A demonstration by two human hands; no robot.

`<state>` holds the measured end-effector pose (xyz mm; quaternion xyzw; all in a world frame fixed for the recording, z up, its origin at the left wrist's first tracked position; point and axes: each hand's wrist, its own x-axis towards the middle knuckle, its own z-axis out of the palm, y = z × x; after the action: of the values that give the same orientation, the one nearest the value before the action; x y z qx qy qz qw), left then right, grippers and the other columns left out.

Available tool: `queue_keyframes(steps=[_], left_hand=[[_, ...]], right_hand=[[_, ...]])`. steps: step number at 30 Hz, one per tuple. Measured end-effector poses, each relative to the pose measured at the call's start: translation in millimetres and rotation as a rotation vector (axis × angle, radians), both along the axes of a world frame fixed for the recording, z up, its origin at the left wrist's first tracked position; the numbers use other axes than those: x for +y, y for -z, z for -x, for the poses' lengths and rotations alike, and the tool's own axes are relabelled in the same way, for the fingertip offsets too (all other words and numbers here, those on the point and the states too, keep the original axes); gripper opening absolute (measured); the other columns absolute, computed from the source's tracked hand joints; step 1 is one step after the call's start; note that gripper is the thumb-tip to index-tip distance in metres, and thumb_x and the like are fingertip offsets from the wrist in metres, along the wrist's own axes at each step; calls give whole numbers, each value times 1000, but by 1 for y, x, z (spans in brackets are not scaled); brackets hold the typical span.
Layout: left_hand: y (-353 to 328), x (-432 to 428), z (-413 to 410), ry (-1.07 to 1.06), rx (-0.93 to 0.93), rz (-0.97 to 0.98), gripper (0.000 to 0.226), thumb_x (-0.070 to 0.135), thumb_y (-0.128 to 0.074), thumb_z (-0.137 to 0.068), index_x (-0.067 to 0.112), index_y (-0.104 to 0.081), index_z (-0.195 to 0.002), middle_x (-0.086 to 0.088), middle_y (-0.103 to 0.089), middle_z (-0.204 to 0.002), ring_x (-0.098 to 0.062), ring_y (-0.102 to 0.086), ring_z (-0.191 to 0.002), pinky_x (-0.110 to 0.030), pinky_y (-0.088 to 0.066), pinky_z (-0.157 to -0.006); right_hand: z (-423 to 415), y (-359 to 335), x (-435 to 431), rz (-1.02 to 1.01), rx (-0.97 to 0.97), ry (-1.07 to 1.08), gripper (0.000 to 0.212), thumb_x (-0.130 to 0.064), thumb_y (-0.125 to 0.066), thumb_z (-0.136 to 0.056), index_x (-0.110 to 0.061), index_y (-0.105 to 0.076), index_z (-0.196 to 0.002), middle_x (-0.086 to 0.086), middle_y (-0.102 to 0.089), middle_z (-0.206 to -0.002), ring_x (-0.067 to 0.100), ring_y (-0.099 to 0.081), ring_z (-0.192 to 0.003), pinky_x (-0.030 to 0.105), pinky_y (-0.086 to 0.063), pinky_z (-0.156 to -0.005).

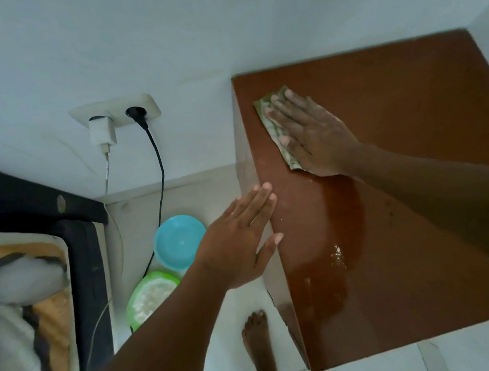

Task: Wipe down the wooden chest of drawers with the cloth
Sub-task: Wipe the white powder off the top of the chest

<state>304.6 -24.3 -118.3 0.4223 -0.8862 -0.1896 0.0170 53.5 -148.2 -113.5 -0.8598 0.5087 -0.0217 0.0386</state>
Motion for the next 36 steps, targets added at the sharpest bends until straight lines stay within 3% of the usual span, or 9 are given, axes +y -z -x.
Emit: queue_keyframes(steps=[6,12,16,19,22,25,27,32,36], left_hand=[[-6,3,3,-15,-13,-11,65,41,-25,-104,12,-17,-161,-6,-11,-169,-19,-9,-156,-37,-15,-126],[-13,8,10,-63,-19,-10,69,40,-20,-97,8,-26,-158,-11,-20,-167,-26,-21,-154,-47,-26,-123],[-17,16,19,-136,-56,-31,71,43,-17,-97,11,-17,-160,-7,-10,-170,-24,-15,-156,-43,-19,-126],[-20,18,26,-175,-73,-44,68,40,-23,-100,11,-15,-161,-6,-7,-170,-23,-14,-156,-40,-17,-126],[-23,16,26,-174,-96,-72,66,38,-23,-102,13,-13,-162,-5,-5,-171,-21,-9,-157,-39,-13,-127],[-27,15,19,-111,-100,-35,69,42,-11,-99,11,-19,-160,-7,-13,-170,-23,-9,-157,-41,-14,-127],[-26,21,7,-40,-77,29,68,44,-13,-101,8,-28,-157,-11,-23,-167,-27,-15,-156,-45,-21,-125],[-10,44,-23,93,-37,19,65,44,-27,-105,7,-27,-158,-12,-22,-167,-26,-12,-156,-45,-21,-125],[-5,40,-28,145,-22,-4,68,51,-23,-106,10,-21,-160,-8,-16,-169,-21,-3,-157,-38,-9,-126]], right_hand=[[14,-5,129,-59,-19,-41,56,-29,-33,-106,-16,-21,-159,6,-15,-168,24,-5,-157,49,-23,-122],[27,-14,251,-138,-129,-86,50,-25,-35,-105,-18,-36,-155,3,-28,-164,21,-17,-155,46,-29,-122],[38,-13,326,-154,-284,-145,54,-11,-59,-94,-19,-49,-146,-1,-44,-156,18,-35,-148,47,-50,-106],[40,-41,354,-237,-258,-279,75,-7,-91,-62,-23,-63,-130,-10,-57,-139,10,-48,-128,37,-55,-99],[41,-77,324,-306,-241,-256,83,-5,-91,-60,-26,-57,-133,-12,-61,-132,3,-50,-114,25,-56,-94],[31,-104,240,-208,-371,-94,67,9,-73,-79,-18,-55,-137,0,-62,-134,10,-53,-122,36,-54,-100],[17,-118,165,-194,-324,73,52,6,-63,-89,-12,-58,-138,8,-61,-136,23,-54,-127,39,-43,-110],[-24,-98,-2,-162,-195,255,60,2,-71,-82,-13,-56,-139,12,-59,-136,34,-51,-130,35,-35,-111],[-59,-69,-60,-223,-163,331,54,-8,-57,-94,-10,-46,-147,13,-46,-151,31,-39,-142,33,-26,-119]])
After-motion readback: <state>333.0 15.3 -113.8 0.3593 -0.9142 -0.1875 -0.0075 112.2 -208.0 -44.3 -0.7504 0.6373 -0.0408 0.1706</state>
